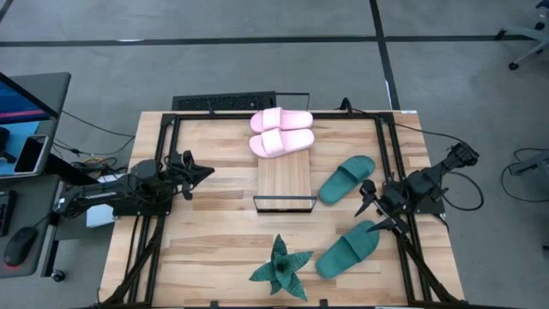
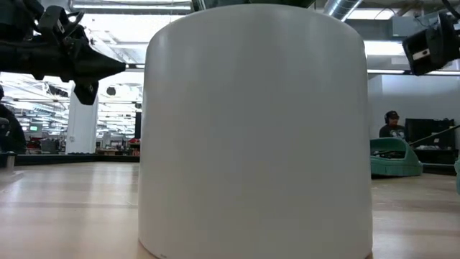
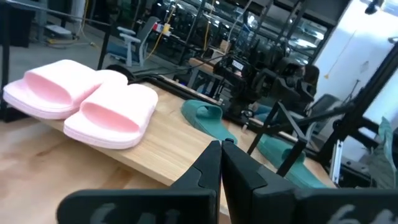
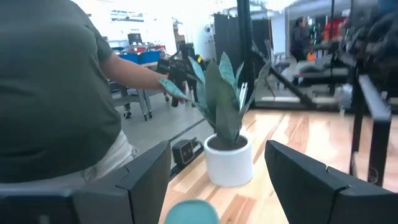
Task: Pick and place slides into the shelf
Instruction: Put the top green slipper on the shelf
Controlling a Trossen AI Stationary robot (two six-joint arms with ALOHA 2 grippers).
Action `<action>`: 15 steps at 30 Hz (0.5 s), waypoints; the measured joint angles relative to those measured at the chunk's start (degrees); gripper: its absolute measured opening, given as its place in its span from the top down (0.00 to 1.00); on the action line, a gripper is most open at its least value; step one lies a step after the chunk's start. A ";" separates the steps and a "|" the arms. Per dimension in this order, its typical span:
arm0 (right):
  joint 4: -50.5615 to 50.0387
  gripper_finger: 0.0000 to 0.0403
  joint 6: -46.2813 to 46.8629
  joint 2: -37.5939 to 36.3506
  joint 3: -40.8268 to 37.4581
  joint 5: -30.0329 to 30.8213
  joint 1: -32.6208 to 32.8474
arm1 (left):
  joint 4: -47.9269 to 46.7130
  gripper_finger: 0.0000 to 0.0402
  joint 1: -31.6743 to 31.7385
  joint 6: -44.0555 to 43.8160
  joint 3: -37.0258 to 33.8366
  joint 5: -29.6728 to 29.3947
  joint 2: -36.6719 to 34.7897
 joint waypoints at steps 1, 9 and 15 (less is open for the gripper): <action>0.88 0.37 -1.61 0.00 0.01 0.00 0.00 | -0.01 1.00 0.00 -0.04 -0.02 0.15 0.00; 15.39 0.37 -18.88 -0.02 -0.01 4.85 0.00 | -0.01 1.00 0.00 0.20 -0.02 0.14 0.00; 24.44 0.37 -19.47 0.00 -0.01 5.71 0.00 | -0.01 1.00 0.00 0.44 -0.02 0.14 0.00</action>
